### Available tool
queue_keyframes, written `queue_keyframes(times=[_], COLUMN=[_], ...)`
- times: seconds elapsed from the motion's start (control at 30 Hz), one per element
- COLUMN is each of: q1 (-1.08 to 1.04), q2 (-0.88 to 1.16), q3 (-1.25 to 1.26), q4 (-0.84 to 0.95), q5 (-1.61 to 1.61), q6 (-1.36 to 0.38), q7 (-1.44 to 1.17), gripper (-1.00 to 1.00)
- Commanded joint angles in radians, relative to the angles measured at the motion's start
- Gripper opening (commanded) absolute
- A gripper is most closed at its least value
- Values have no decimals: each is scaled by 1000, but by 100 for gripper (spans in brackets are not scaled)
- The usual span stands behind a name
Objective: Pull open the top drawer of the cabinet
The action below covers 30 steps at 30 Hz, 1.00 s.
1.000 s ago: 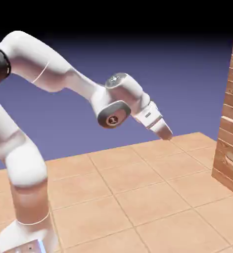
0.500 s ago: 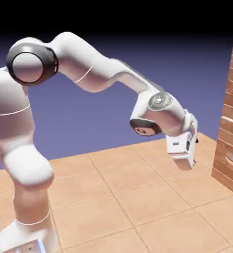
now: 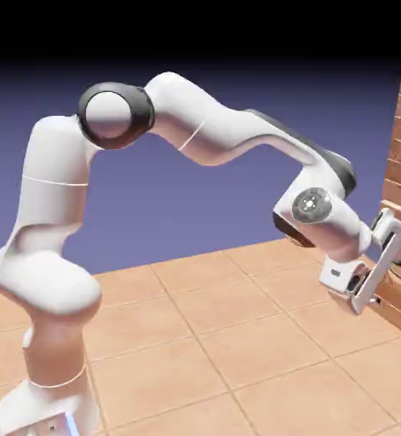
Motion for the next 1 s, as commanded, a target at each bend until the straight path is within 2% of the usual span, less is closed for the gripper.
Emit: queue_keyframes(times=[0.0, 0.77, 0.97], q1=[15, 350, 227], q2=[25, 589, 659], q3=[-23, -552, -507], q4=[22, 510, 691], q5=[44, 1029, 1000], q6=[-7, -161, -108], q7=[-2, -45, 46], gripper=[0, 0, 0])
